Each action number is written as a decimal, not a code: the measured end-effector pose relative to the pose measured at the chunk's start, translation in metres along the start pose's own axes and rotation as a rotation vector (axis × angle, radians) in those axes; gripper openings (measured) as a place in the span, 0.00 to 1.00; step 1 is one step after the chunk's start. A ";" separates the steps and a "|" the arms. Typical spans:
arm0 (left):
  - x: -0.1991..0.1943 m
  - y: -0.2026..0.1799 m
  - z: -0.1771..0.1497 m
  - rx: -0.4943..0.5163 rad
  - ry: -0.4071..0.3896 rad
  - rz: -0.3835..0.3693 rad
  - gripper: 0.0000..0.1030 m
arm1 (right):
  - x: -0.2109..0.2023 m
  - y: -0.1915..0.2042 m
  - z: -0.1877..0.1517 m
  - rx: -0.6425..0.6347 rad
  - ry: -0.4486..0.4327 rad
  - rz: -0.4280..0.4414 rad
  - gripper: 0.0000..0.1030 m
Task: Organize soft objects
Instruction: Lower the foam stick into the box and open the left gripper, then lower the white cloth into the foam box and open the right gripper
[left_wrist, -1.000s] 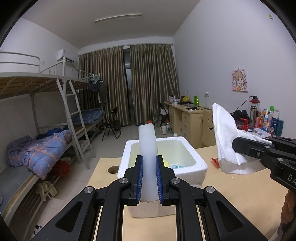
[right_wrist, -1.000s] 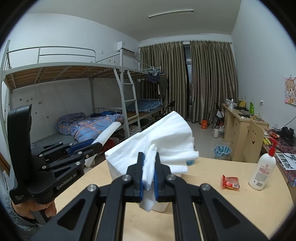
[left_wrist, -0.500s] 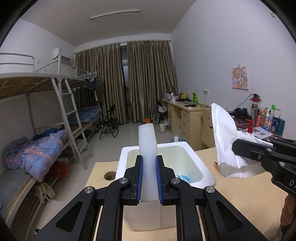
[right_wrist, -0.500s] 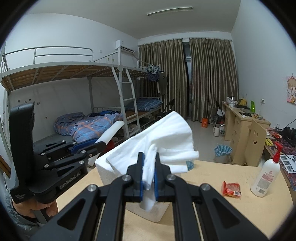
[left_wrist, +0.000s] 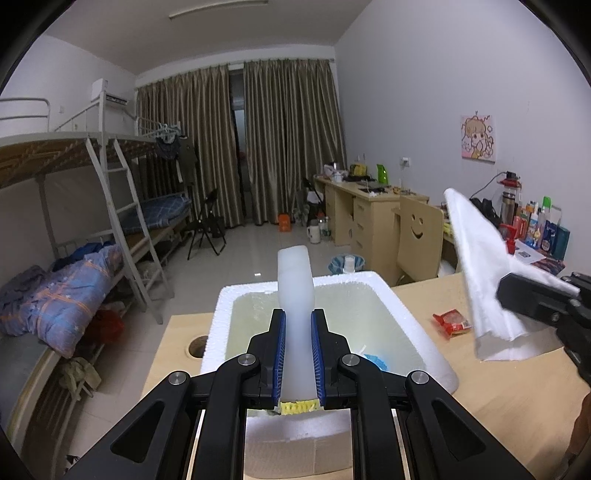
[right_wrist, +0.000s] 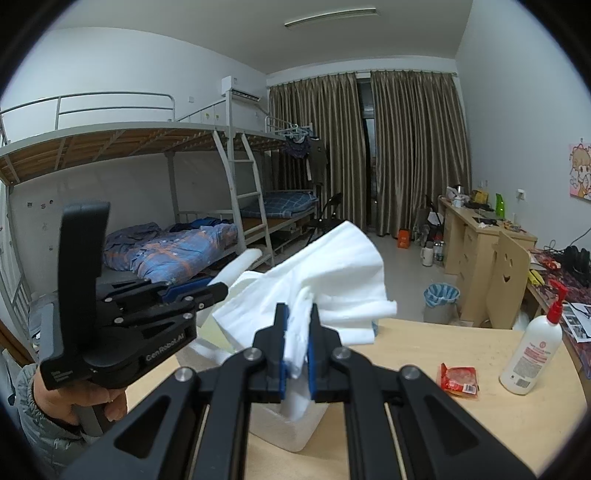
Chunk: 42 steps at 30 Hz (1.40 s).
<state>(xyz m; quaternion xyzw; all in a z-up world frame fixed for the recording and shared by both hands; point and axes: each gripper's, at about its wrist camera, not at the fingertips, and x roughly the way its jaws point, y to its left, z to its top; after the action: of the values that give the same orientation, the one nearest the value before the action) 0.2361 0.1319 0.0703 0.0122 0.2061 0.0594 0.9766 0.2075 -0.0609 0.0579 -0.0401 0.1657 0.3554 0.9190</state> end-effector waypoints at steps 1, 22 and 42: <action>0.005 0.000 -0.001 0.002 0.011 -0.004 0.14 | 0.000 -0.001 -0.001 0.002 0.000 -0.002 0.11; 0.036 0.005 0.000 -0.016 0.065 -0.035 0.22 | 0.016 -0.007 0.003 0.023 0.039 -0.022 0.11; -0.005 0.014 -0.003 -0.053 -0.033 0.038 0.99 | 0.011 -0.003 0.001 0.014 0.037 -0.029 0.11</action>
<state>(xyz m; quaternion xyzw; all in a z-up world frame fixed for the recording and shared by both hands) 0.2289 0.1456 0.0702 -0.0087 0.1880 0.0833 0.9786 0.2173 -0.0556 0.0552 -0.0427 0.1847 0.3403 0.9210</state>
